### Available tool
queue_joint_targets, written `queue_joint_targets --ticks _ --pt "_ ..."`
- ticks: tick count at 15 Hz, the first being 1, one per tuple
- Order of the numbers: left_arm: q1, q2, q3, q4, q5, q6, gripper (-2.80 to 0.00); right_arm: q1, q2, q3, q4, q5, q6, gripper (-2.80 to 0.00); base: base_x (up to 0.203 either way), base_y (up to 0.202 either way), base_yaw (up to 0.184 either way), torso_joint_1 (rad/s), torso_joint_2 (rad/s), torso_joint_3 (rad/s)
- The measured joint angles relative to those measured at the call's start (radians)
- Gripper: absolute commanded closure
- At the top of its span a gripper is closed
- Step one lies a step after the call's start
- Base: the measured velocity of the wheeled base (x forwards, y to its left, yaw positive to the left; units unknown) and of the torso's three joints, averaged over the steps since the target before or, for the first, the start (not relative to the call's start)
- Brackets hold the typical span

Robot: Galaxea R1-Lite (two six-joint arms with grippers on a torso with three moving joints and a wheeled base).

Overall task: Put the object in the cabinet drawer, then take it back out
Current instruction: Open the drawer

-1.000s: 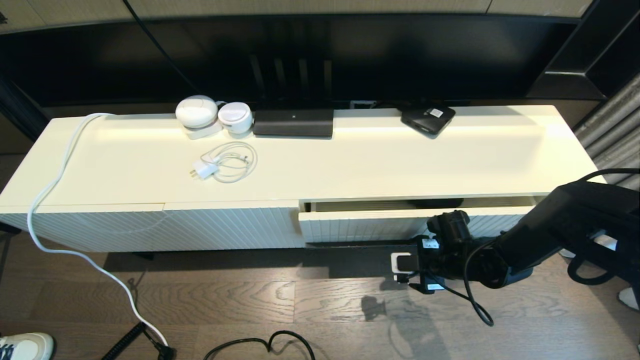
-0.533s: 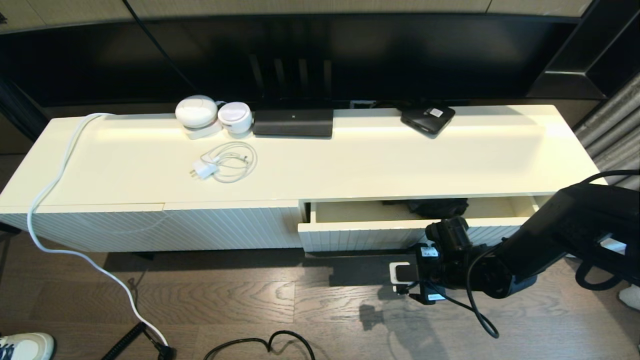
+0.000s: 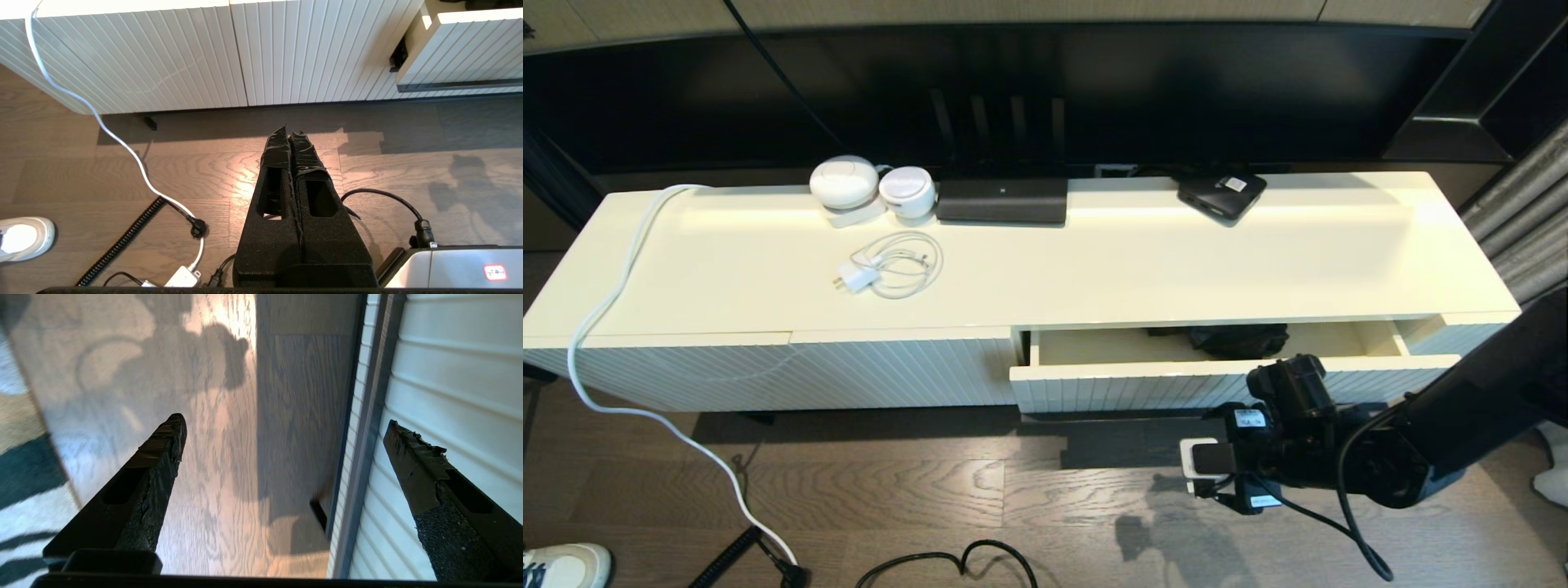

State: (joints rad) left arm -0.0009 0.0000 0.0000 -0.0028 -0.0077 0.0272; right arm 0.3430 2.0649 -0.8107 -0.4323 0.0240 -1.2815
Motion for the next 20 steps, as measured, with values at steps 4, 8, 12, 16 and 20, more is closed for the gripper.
queue_joint_targets --ticks 4,8,12,16,20 --pt "0.000 0.000 0.000 0.000 -0.001 0.000 0.00 0.000 -0.275 0.111 0.152 -0.001 0.000 -2.80 0.000 0.000 0.000 0.000 0.00 0.000" --pt "0.000 0.000 0.000 0.000 0.000 0.000 0.00 -0.004 -0.618 0.169 0.415 -0.009 -0.001 -2.80 0.000 0.000 0.000 0.000 0.00 0.000" --pt "0.000 0.000 0.000 0.000 0.000 0.000 0.00 -0.015 -0.823 0.073 0.744 -0.104 0.001 -2.80 0.000 0.000 0.000 0.000 0.00 0.000" --pt "0.000 0.000 0.000 0.000 0.000 0.000 0.00 -0.014 -0.892 0.006 0.867 -0.112 0.007 0.00 0.000 0.000 0.000 0.000 0.00 0.000" --pt "0.000 0.000 0.000 0.000 0.000 0.000 0.00 -0.003 -0.877 -0.001 0.811 -0.109 0.050 0.00 0.000 0.000 0.000 0.000 0.00 0.000"
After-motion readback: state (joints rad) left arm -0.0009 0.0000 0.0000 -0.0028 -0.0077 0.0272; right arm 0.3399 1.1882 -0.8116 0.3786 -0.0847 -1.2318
